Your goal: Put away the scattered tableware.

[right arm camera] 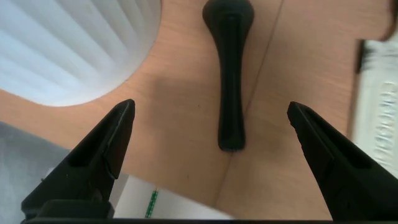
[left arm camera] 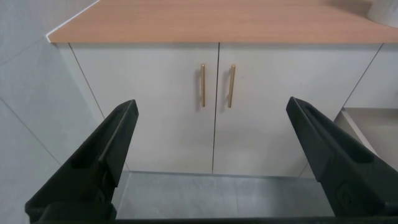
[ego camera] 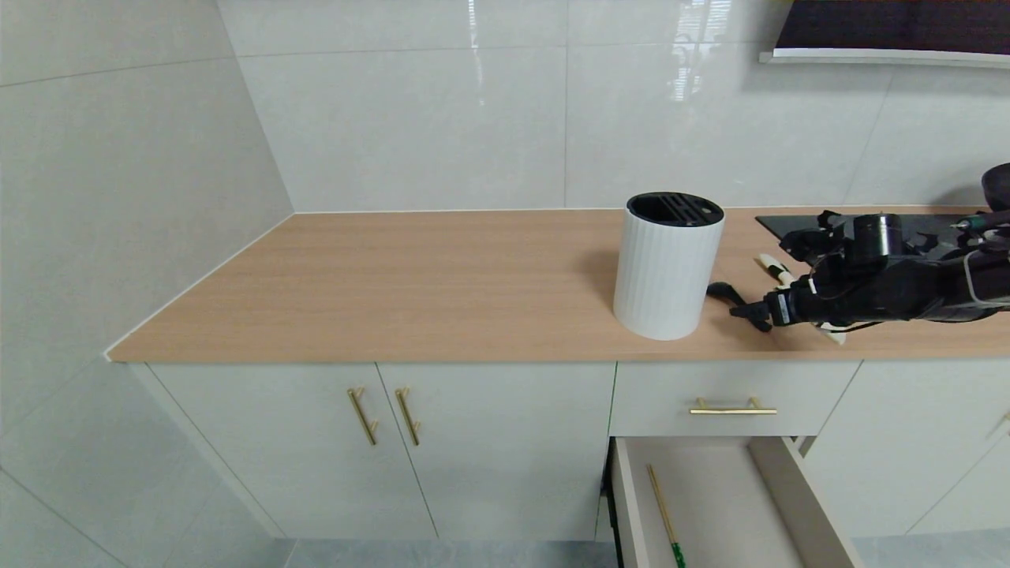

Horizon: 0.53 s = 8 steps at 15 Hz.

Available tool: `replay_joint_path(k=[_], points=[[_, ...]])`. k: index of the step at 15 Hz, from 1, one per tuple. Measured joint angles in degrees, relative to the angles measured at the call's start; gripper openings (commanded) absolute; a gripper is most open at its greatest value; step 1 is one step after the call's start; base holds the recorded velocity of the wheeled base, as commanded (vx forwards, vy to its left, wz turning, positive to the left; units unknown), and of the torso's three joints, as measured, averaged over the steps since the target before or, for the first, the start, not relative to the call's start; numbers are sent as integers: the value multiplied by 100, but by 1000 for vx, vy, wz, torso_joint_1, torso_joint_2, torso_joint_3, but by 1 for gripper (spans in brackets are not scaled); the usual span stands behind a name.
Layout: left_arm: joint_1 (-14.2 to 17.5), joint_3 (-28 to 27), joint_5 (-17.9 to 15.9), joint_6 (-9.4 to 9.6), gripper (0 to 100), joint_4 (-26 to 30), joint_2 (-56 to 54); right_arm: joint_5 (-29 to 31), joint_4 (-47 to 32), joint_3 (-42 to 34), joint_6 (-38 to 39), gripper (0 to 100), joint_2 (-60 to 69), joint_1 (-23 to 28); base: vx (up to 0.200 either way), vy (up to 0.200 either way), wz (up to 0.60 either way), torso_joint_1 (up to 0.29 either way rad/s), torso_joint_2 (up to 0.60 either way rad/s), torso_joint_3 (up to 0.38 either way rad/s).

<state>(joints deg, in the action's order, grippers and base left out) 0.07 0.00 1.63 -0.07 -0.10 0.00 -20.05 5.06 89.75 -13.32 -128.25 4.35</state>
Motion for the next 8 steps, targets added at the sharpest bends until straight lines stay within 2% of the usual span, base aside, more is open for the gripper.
replay_joint_path(k=[8], points=[[0,0,2,0,100,2,0,161,508,27,-6,100,-436,-13,0,0,0,0,0,0]])
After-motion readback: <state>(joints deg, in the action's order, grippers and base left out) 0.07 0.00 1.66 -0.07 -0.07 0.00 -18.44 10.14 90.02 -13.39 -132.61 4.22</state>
